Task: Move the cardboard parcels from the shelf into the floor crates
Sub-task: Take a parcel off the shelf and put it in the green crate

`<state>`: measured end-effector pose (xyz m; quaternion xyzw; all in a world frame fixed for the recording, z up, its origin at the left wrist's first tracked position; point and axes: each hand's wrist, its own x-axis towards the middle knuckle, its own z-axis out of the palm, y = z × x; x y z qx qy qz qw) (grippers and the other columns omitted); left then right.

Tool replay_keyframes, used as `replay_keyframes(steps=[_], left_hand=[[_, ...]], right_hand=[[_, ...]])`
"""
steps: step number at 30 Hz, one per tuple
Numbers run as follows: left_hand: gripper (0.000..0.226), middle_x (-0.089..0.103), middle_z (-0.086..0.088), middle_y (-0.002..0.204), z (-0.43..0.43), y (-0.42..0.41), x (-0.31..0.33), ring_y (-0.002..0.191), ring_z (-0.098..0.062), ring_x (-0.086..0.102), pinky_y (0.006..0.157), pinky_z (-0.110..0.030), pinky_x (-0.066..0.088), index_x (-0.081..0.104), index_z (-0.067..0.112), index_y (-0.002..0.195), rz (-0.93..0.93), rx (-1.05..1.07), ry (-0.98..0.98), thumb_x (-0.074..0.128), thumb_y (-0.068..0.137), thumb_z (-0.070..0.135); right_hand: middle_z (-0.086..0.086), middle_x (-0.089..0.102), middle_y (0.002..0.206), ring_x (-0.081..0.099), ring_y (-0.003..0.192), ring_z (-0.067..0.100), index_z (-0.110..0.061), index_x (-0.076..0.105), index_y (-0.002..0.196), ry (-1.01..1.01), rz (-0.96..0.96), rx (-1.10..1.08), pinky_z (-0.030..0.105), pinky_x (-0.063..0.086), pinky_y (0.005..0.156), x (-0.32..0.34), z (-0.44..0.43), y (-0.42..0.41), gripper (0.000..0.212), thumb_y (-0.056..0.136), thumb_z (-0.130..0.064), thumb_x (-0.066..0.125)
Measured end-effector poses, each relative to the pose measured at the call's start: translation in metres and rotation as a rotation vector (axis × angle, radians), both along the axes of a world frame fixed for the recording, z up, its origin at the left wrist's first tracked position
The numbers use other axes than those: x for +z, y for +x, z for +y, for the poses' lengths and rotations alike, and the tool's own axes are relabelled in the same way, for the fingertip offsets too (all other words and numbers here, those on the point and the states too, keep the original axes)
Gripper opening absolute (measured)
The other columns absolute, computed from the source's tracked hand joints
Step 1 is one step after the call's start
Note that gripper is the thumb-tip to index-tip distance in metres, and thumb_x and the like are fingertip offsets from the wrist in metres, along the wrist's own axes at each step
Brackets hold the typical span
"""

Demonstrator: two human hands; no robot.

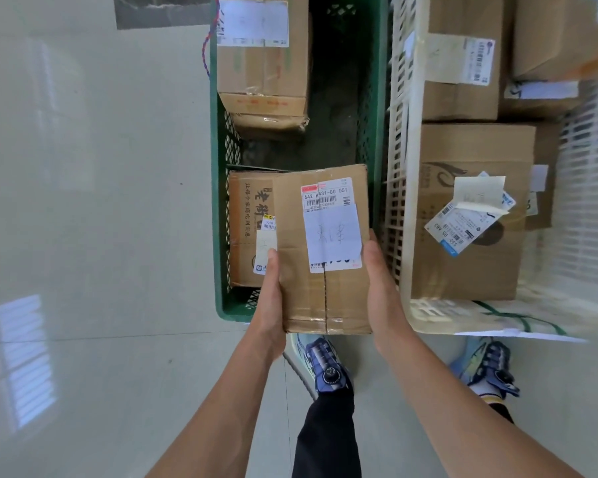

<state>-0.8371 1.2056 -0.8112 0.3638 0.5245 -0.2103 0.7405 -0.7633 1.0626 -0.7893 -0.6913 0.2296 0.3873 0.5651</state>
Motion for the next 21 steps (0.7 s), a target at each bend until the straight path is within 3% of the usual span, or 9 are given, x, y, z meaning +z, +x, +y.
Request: replay_keyframes(steps=[5,8,12,16,21], left_hand=[[0.076,0.079,0.003,0.129,0.005,0.017,0.001,0.118,-0.022,0.077,0.093,-0.043,0.066,0.071,0.040,0.137,-0.008,-0.023,0.038,0.035,0.091,0.089],[0.083,0.076,0.001,0.136,0.001,0.029,0.004,0.127,-0.027,0.072,0.115,-0.057,0.051,0.065,0.038,0.145,-0.010,-0.045,0.046,0.037,0.087,0.090],[0.076,0.075,0.003,0.139,-0.007,0.035,0.003,0.131,-0.026,0.069,0.119,-0.059,0.047,0.061,0.040,0.149,0.002,-0.031,0.076,0.034,0.096,0.087],[0.076,0.073,0.004,0.142,-0.012,0.039,0.002,0.134,-0.024,0.068,0.121,-0.058,0.045,0.062,0.039,0.150,-0.007,-0.056,0.084,0.031,0.099,0.086],[0.080,0.073,0.005,0.141,-0.013,0.046,0.000,0.135,-0.023,0.067,0.121,-0.058,0.045,0.061,0.041,0.151,-0.014,-0.065,0.092,0.031,0.095,0.090]], right_hand=[[-0.023,0.038,0.166,0.030,0.154,0.001,-0.045,0.035,0.162,-0.002,0.068,-0.034,0.047,0.018,0.132,-0.006,-0.001,0.008,0.088,0.086,-0.089,0.035],[-0.039,0.048,0.143,0.035,0.137,-0.012,-0.044,0.039,0.160,-0.031,0.076,-0.084,0.034,0.016,0.128,-0.013,-0.004,0.017,0.062,0.105,-0.072,0.029],[-0.020,0.033,0.166,0.026,0.142,-0.007,-0.036,0.026,0.167,-0.147,-0.014,-0.061,0.024,0.017,0.118,-0.016,0.000,0.018,0.060,0.111,-0.059,0.022],[-0.011,0.033,0.171,0.031,0.155,0.008,-0.031,0.027,0.167,-0.303,-0.105,-0.066,0.028,0.021,0.123,-0.012,0.006,0.008,0.060,0.112,-0.056,0.020],[-0.021,0.014,0.174,0.011,0.144,-0.017,-0.033,0.011,0.169,-0.255,-0.139,-0.041,0.016,0.006,0.117,0.001,0.000,0.000,0.065,0.111,-0.060,0.022]])
